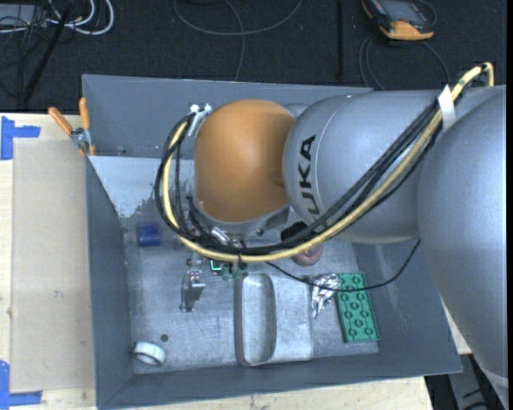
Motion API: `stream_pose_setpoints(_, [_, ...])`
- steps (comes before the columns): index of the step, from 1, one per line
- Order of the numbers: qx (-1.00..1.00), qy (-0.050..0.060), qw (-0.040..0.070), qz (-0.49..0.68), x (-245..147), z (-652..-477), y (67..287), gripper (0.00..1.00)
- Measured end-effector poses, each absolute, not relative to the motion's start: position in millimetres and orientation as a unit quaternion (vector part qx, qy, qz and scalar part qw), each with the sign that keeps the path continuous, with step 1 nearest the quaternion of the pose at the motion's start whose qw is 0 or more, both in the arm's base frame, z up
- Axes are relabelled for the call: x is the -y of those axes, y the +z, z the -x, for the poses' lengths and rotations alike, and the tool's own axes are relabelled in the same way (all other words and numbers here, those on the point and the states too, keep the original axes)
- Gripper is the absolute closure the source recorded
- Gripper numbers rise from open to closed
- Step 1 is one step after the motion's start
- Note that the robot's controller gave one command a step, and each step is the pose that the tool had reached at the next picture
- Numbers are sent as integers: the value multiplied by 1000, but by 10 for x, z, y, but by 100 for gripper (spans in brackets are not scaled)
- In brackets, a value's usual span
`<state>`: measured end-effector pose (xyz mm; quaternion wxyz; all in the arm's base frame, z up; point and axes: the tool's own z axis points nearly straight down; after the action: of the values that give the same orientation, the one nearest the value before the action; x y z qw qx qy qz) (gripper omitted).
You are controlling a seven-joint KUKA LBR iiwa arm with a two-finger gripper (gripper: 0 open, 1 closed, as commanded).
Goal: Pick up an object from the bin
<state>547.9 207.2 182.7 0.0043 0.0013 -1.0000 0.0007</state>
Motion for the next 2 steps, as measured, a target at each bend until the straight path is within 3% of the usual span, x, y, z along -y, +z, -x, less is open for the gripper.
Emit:
stream_pose_setpoints(1, [1000,3,4,-17,-1262,-5639,1151,0])
stream_pose_setpoints(2, [998,2,2,-64,-472,-5612,1096,0])
